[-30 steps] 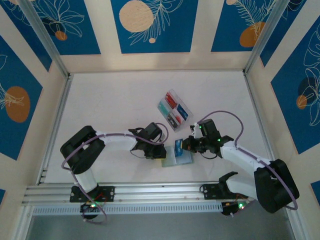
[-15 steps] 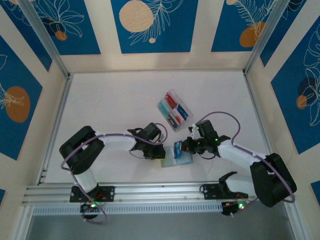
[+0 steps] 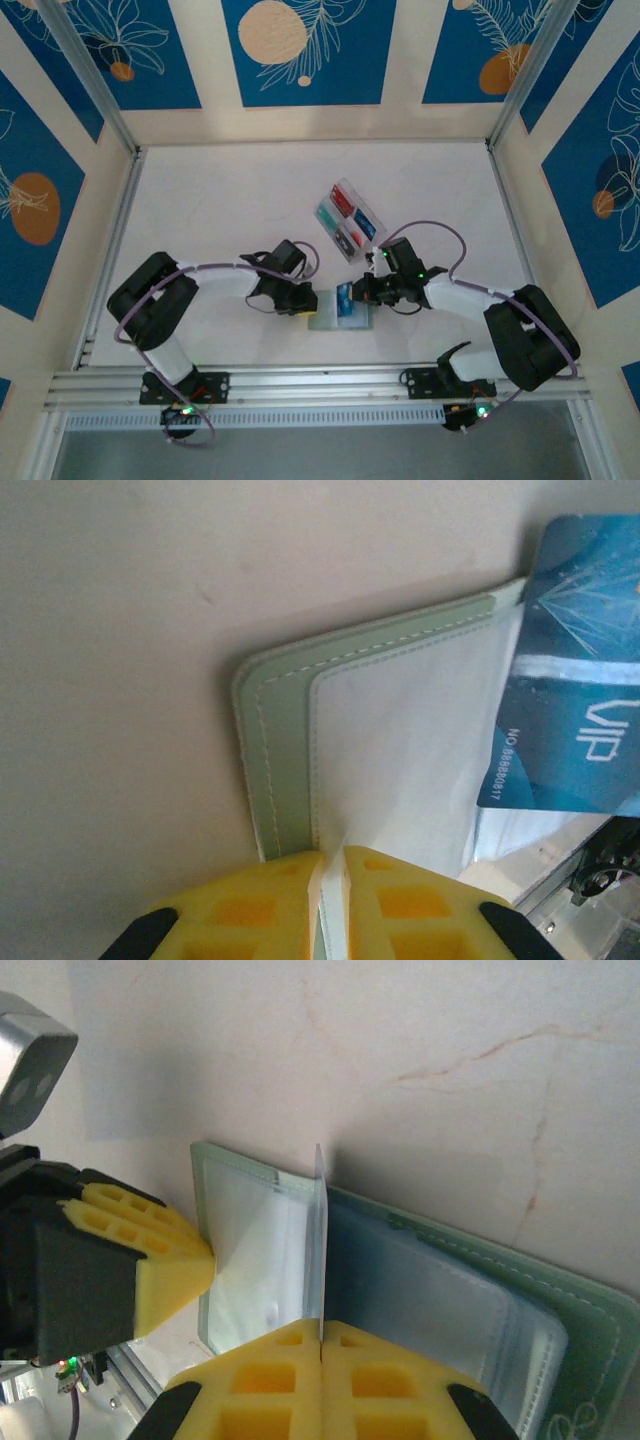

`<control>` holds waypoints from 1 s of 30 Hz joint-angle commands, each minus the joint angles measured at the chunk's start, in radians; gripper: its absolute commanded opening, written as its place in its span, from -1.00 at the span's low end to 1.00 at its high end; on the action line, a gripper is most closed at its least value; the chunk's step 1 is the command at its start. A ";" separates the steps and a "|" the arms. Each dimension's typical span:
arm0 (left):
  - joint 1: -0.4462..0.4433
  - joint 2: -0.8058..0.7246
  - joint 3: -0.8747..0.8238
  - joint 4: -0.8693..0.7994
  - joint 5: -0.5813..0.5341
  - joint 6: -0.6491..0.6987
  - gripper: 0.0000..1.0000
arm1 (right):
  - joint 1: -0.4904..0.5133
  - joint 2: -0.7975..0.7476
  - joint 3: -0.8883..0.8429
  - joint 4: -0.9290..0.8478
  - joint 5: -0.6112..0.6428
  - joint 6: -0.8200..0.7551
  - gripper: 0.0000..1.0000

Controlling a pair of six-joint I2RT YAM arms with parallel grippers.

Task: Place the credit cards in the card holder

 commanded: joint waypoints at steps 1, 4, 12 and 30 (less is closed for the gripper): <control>0.040 -0.009 -0.039 -0.087 -0.040 0.033 -0.70 | -0.011 -0.032 -0.003 -0.013 0.002 0.022 -1.00; 0.051 -0.012 -0.046 -0.092 -0.038 0.041 -0.70 | -0.013 -0.042 -0.004 0.000 -0.009 0.034 -1.00; 0.051 -0.009 -0.053 -0.088 -0.035 0.039 -0.70 | 0.014 0.053 0.012 0.082 -0.032 0.053 -1.00; 0.052 -0.026 -0.073 -0.085 -0.036 0.033 -0.70 | 0.021 0.123 0.048 0.155 -0.095 0.098 -1.00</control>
